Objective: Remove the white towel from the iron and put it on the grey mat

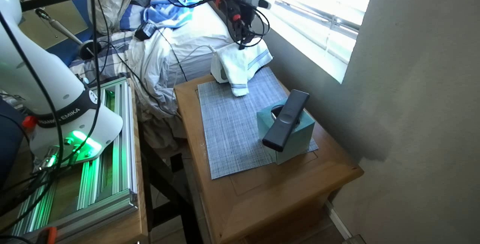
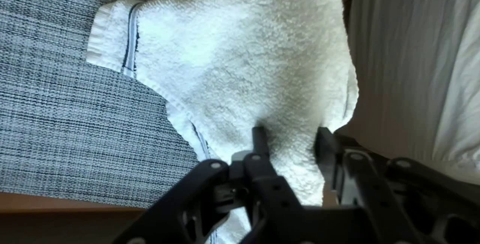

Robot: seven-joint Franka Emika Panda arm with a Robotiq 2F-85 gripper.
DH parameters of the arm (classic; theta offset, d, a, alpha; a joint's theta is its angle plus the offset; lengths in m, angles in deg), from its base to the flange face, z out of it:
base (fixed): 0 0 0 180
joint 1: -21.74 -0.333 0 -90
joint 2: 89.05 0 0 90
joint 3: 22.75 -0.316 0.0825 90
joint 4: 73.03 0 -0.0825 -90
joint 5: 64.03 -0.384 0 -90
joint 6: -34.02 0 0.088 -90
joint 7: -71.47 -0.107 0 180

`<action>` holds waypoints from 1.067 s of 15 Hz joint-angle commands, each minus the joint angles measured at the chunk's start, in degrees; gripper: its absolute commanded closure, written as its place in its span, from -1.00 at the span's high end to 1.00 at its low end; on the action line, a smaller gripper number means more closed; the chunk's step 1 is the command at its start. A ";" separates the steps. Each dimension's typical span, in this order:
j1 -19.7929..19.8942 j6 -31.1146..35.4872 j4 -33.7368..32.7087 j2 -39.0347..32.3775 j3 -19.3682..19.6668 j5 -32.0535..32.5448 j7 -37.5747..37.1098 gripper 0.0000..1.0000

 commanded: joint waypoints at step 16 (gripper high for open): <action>-0.71 4.60 19.70 21.76 1.31 4.45 -4.79 -0.95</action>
